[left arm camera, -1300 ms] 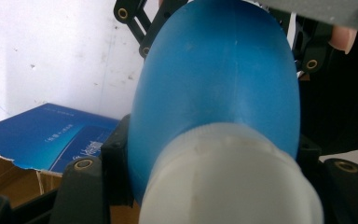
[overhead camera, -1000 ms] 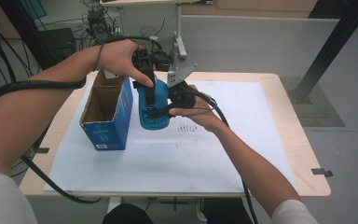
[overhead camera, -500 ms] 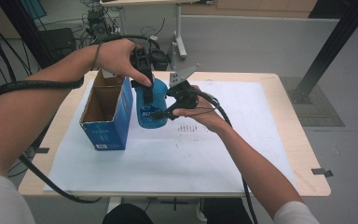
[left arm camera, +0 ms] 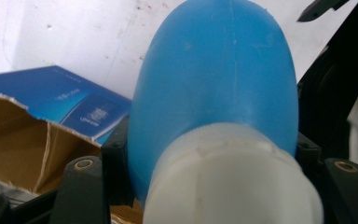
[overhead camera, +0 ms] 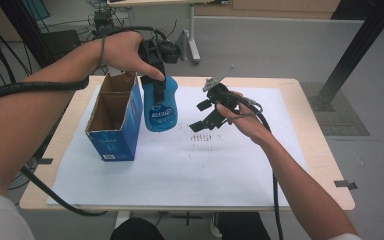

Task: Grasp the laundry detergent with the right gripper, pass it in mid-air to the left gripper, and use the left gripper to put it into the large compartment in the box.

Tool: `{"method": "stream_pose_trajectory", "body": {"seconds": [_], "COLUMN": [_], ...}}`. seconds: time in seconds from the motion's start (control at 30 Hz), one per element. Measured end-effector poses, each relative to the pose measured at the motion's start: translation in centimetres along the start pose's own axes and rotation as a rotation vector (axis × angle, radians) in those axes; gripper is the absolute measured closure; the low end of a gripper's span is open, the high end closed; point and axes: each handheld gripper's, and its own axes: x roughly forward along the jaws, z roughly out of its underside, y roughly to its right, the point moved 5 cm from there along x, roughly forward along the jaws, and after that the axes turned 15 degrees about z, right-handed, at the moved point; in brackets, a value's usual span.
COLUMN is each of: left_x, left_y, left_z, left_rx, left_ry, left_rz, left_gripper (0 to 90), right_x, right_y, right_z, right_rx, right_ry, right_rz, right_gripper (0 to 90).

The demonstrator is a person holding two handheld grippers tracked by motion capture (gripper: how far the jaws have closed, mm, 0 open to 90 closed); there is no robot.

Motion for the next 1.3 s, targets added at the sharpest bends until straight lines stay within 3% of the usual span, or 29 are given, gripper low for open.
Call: {"method": "stream_pose_trajectory", "body": {"seconds": [0.07, 0.23, 0.37, 0.53, 0.7, 0.8, 1.0, 1.3], "left_x": [-0.8, -3.2, -5.2, -8.0, -10.4, -11.6, -13.8, -14.7], "left_y": [-0.1, -0.5, -0.9, -1.4, -1.9, -2.1, -2.2, -2.9], "left_z": [0.2, 0.8, 1.8, 3.5, 5.5, 6.9, 9.3, 11.2], "left_rx": [-0.052, -0.174, -0.313, -0.482, -0.642, -0.739, -0.877, -0.988], "left_ry": [0.019, 0.072, 0.118, 0.228, 0.301, 0.334, 0.399, 0.459], "left_rz": [0.014, -0.002, 0.007, 0.023, -0.002, -0.04, -0.079, -0.09], "left_gripper": [37.6, 37.6, 37.6, 37.7, 37.7, 37.8, 37.8, 37.8], "right_x": [-0.8, -3.0, -4.8, -6.8, -8.6, -9.5, -10.6, -11.4], "right_y": [0.2, 0.9, 1.5, 2.3, 2.9, 3.1, 3.5, 3.9], "right_z": [0.4, 1.5, 2.3, 2.9, 3.6, 4.0, 4.7, 5.1], "right_rx": [-0.001, -0.028, -0.025, -0.028, -0.023, -0.022, -0.015, -0.015], "right_ry": [-0.037, -0.12, -0.16, -0.195, -0.224, -0.23, -0.241, -0.259], "right_rz": [0.025, 0.064, 0.091, 0.136, 0.164, 0.175, 0.185, 0.187], "right_gripper": [3.0, 3.7, 4.0, 4.0, 4.1, 4.2, 4.3, 4.4]}}
